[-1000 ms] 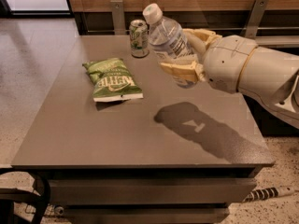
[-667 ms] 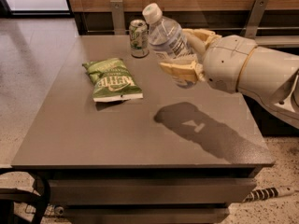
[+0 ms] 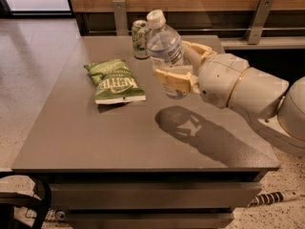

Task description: Place blue plastic bottle upright

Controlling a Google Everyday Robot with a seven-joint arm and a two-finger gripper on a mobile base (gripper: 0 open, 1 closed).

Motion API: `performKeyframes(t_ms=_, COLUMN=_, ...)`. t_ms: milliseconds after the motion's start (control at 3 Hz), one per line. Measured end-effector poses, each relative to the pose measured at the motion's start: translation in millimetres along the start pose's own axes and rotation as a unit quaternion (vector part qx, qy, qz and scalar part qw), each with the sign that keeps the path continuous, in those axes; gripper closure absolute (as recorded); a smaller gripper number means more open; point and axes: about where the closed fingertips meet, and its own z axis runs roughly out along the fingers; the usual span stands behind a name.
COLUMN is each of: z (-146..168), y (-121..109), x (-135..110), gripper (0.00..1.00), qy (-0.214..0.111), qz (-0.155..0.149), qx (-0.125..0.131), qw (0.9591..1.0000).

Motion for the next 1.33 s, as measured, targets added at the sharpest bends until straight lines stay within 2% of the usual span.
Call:
performKeyframes(t_ms=333, z=6, y=21, x=2, gripper=1.0, qy=-0.023, qz=0.039, qx=0.021, qw=0.9987)
performKeyframes(t_ms=1000, z=10, y=48, x=3, gripper=1.0, qy=-0.028, qz=0.059, qx=0.036, qw=0.9972)
performKeyframes(t_ms=1333, z=10, y=62, x=14, gripper=1.0, qy=-0.033, qz=0.072, qx=0.046, qw=0.9958)
